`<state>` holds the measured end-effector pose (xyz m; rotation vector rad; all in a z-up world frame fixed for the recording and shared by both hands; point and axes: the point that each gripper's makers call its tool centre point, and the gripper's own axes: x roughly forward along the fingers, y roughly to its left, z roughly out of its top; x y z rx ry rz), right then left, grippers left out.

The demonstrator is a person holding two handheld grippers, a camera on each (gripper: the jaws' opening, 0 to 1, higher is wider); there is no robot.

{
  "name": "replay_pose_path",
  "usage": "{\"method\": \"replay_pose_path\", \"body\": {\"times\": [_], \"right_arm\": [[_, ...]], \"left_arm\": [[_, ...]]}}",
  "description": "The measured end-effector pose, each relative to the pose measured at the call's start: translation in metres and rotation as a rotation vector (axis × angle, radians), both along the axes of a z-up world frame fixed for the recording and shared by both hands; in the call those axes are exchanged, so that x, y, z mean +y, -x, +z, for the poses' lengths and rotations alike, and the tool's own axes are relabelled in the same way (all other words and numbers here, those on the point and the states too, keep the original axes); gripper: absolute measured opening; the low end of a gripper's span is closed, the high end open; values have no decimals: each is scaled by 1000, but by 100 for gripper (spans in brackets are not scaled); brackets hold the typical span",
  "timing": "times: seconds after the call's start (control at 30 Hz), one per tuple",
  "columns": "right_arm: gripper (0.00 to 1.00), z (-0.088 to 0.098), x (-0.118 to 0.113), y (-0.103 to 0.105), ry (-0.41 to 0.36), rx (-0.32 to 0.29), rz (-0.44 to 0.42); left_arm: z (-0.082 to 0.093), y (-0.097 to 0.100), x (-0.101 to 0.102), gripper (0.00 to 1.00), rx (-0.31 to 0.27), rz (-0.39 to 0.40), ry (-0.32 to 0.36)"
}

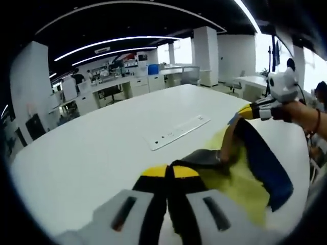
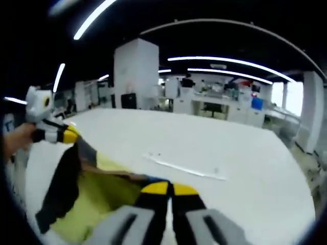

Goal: Fold the garment on the visible template until the final outline fits inside the template.

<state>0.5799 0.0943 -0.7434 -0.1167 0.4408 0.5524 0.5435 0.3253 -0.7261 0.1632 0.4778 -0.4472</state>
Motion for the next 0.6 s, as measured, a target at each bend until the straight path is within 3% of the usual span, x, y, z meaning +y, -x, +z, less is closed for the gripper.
{"method": "replay_pose_path", "body": {"times": [0.17, 0.4, 0.6], "right_arm": [[0, -36, 3, -13, 15, 70, 0], [0, -59, 9, -27, -1, 112, -12], [0, -78, 12, -35, -27, 166, -58]], "left_arm": [[-28, -13, 3, 0, 28, 32, -9], [-64, -22, 12, 0, 70, 70, -39], [-81, -24, 20, 0, 89, 143, 0]]}}
